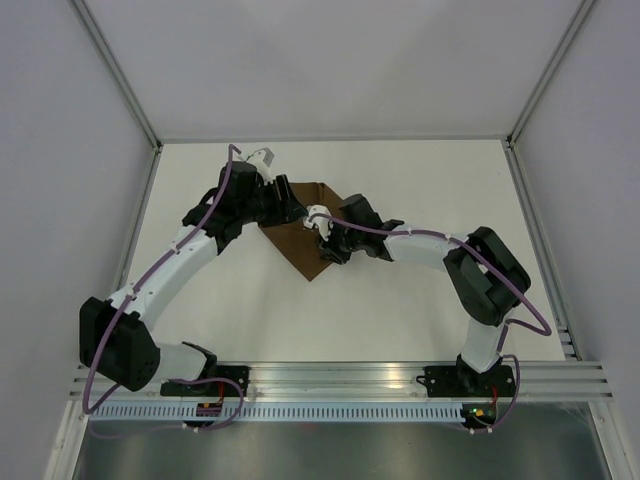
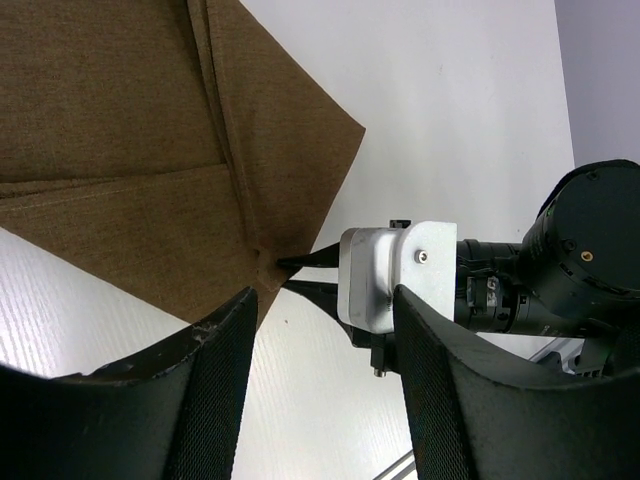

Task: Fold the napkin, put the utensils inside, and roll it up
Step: Fold the napkin

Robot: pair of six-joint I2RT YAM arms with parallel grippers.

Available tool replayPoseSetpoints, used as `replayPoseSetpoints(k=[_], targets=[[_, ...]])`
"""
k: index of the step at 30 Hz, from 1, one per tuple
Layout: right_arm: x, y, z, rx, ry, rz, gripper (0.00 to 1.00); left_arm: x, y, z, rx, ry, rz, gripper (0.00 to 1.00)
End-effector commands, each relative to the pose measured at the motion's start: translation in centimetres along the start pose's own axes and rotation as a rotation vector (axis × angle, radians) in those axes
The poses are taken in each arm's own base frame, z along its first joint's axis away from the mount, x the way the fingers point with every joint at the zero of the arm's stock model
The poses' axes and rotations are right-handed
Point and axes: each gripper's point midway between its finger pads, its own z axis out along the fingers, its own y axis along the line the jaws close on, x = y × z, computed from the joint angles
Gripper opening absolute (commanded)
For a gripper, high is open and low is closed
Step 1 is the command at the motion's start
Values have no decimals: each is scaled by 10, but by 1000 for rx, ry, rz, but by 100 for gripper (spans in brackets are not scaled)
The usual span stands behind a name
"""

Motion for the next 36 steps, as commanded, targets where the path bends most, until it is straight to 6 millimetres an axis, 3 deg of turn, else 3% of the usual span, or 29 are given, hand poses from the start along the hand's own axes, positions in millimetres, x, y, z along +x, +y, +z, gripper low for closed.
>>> replayPoseSetpoints(k=[1,7,12,17,21,26,27,28,31,35,36], targets=[[-18,13,7,-70,-47,-27,30,-22,-13,-20,26,-77,-6,63],[-20,35,8,-168,-48,-12,37,-40,-18,-31,19,-126,-8,64],[-27,38,7,-177,-60,17,37,-48,-13,-33,-3,-151,-34,64],[-44,27,-9,-149,-105,37,37,-53,10,-34,-52,-195,-96,64],[-63,17,-29,-131,-154,60,37,-42,40,-25,-80,-192,-188,63],[-68,-34,-53,-16,-180,163,38,-26,75,-11,-132,-189,-273,58],[-67,-46,-56,14,-176,174,38,-15,84,-6,-153,-170,-290,57],[-62,-72,-60,83,-158,201,38,-12,92,-4,-169,-170,-304,56],[-46,-118,-61,177,-97,267,39,1,110,6,-207,-156,-342,52],[-18,-158,-50,206,-25,324,40,19,125,25,-238,-114,-381,47],[-19,-165,-49,210,-23,308,40,23,129,29,-248,-104,-389,45]])
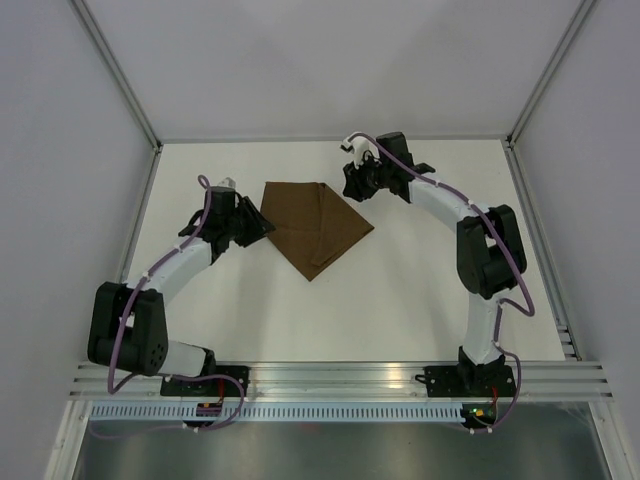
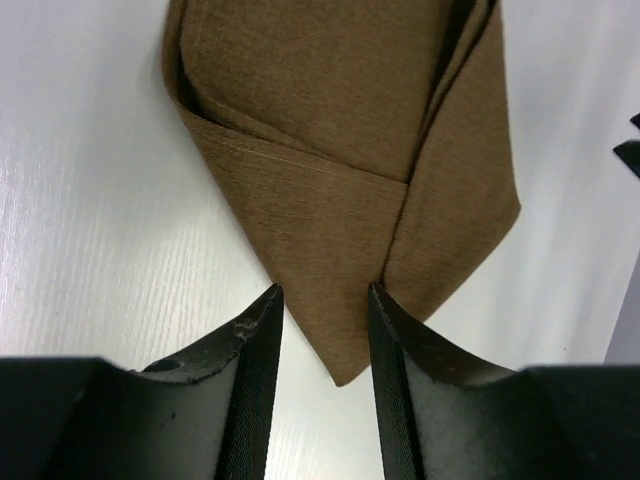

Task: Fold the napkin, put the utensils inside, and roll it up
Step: Fold the napkin

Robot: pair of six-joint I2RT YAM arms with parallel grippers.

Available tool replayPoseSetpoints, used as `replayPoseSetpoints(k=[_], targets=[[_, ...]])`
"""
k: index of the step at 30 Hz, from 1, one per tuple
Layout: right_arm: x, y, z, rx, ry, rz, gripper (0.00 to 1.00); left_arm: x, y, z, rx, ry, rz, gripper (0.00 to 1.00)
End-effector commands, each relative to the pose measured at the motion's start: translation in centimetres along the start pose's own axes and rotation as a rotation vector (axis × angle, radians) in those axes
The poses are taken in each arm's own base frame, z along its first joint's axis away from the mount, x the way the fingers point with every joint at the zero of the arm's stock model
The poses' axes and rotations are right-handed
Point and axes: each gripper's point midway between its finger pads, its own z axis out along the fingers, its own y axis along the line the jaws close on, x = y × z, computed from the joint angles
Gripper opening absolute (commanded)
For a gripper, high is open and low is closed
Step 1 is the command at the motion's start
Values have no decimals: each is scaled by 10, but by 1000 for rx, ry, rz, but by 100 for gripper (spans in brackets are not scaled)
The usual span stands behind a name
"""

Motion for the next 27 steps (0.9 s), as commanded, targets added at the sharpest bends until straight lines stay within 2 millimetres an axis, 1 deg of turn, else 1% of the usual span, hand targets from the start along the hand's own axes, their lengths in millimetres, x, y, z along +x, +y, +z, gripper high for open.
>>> replayPoseSetpoints(k=[1,2,3,4,5,7,8,11,12,17,18,20,25,27], targets=[[44,-24,18,15,138,52,40,-3,5,22,-7,-21,-65,44],[49,-26,21,15,149,54,41,-1,9,26,-18,-16,-73,42],[48,-28,24,13,148,50,41,1,12,31,-27,-12,-78,41],[60,-29,30,-1,172,57,42,1,14,34,-33,-10,-79,40],[62,-29,32,-5,176,60,42,6,21,42,-60,6,-88,40],[69,-30,38,-12,187,75,42,7,26,49,-74,8,-94,38],[71,-29,39,-14,193,78,42,11,30,54,-88,21,-100,38],[81,-29,41,-17,217,89,42,15,36,65,-104,40,-100,38],[87,-28,41,-16,231,94,42,16,37,66,-107,46,-98,37],[103,-25,37,1,265,117,42,17,42,81,-132,75,-74,37],[109,-23,35,5,278,125,42,21,46,85,-145,90,-75,37],[114,-23,32,17,292,135,42,18,45,89,-145,90,-66,37],[131,-18,21,52,330,184,41,19,49,99,-168,124,-35,37],[138,-15,16,64,344,202,40,14,45,102,-158,123,-19,37]])
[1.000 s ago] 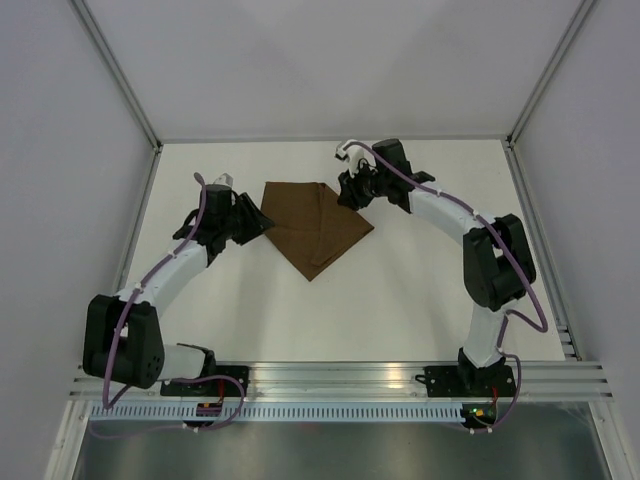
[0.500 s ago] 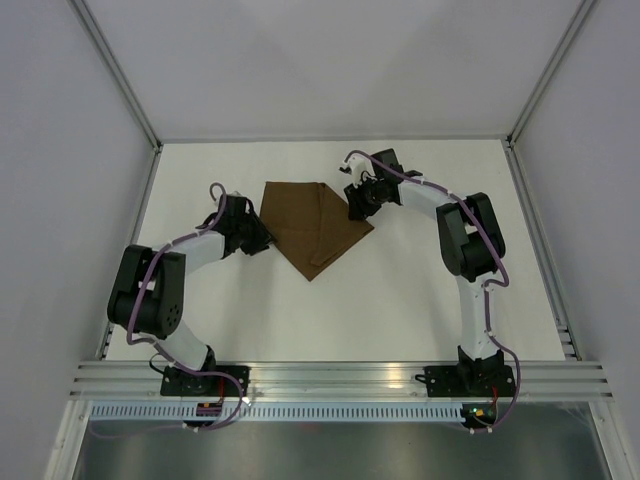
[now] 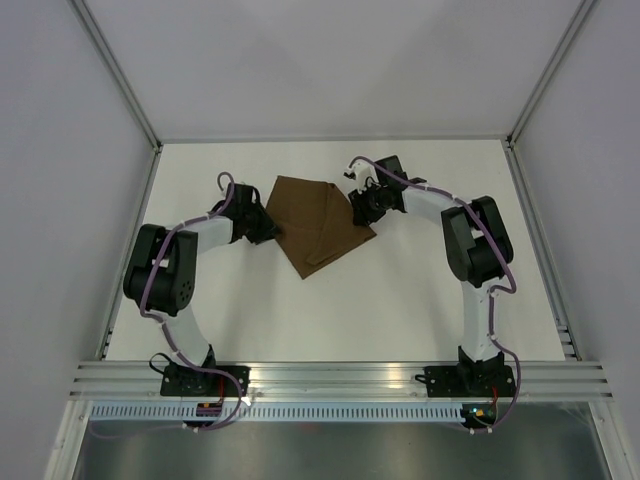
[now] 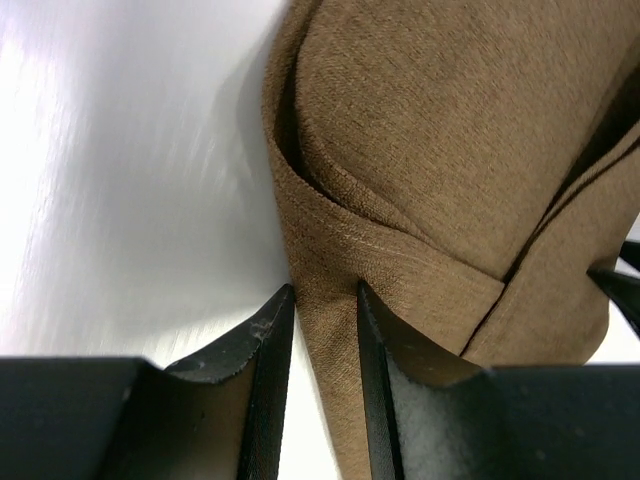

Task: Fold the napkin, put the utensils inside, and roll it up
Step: Fold the napkin

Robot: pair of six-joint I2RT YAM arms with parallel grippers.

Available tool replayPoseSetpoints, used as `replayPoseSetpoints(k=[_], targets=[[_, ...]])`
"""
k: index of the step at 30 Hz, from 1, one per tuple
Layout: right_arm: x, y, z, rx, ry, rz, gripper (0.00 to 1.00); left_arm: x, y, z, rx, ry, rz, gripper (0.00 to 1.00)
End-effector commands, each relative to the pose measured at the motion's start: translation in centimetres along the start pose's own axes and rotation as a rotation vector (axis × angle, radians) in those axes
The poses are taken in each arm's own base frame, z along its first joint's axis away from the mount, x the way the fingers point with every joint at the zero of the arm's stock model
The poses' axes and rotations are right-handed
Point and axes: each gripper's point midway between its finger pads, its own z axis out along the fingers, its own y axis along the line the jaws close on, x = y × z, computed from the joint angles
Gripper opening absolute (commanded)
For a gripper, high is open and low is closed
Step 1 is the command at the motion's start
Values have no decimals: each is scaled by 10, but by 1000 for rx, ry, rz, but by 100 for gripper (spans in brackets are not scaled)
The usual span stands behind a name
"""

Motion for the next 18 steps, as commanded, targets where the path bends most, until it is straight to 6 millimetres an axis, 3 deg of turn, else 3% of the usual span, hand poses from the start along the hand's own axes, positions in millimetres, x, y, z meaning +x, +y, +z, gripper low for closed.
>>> replayPoseSetpoints(k=[1,7,14,18], targets=[[30,5,-9,39,85,90,40,-4,4,10,-28,21,63,37],[53,17,-20,46,125,166,40,-9,-20,20,31,92,154,39],[84,38,-37,16,181,222,38,4,-36,41,59,183,219,41],[89,47,-50,4,196,234,38,13,-44,50,72,218,243,43]])
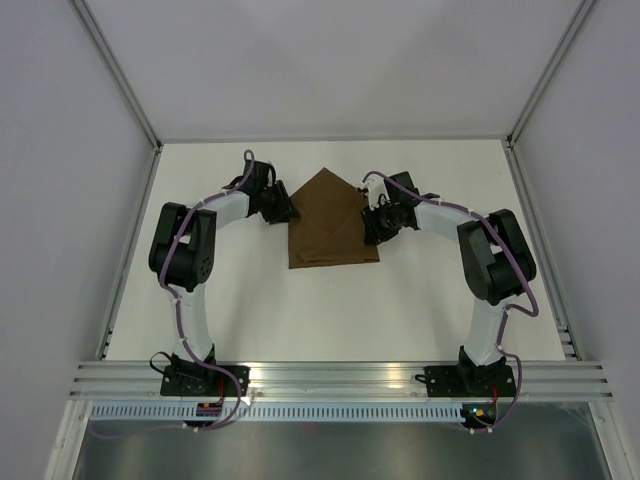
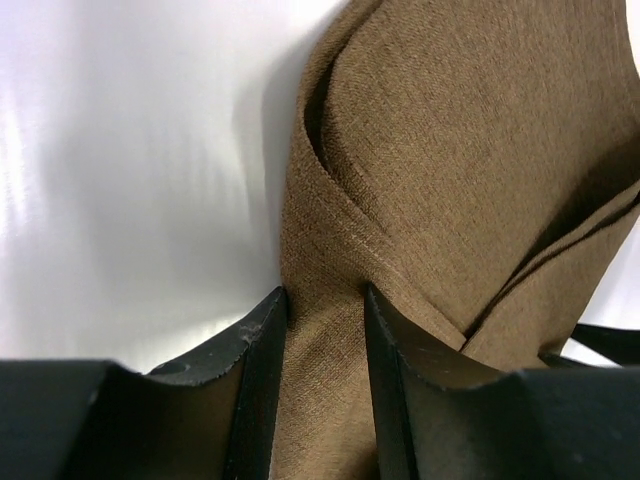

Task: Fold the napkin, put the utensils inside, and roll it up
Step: Fold the napkin

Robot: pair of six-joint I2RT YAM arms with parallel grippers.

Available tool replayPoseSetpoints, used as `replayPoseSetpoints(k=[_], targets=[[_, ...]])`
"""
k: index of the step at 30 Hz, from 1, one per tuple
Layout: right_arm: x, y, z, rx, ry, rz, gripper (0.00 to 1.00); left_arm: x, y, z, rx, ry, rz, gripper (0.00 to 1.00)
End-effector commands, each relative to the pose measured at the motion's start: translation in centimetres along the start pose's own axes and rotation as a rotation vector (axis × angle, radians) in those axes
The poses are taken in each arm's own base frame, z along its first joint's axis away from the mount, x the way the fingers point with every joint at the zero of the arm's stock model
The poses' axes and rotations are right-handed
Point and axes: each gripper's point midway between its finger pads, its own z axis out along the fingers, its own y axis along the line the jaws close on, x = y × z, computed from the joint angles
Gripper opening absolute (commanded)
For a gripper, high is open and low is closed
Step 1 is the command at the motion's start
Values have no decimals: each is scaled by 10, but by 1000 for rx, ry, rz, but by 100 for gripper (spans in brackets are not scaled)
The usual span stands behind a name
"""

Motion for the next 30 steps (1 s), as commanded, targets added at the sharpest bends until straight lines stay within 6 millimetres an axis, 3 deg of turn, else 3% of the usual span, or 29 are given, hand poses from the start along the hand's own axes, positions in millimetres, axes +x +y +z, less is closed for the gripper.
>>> replayPoseSetpoints(k=[1,9,13,20,25,30], targets=[[42,13,-13,-15,136,86,38,26,2,13,-11,112,61,43],[36,7,-27,9,118,86,39,13,-12,7,0,84,84,50],[25,6,-37,17,68,56,42,-11,-21,-11,25,23,99,55],[-12,4,-67,68,-56,-58,54,-55,-55,-61,114,-100,155,65],[-35,8,-88,84,-143,-241,62,-81,-77,-115,159,-214,180,65],[-37,40,-77,103,-140,-557,62,-100,-93,-177,201,-331,179,66]])
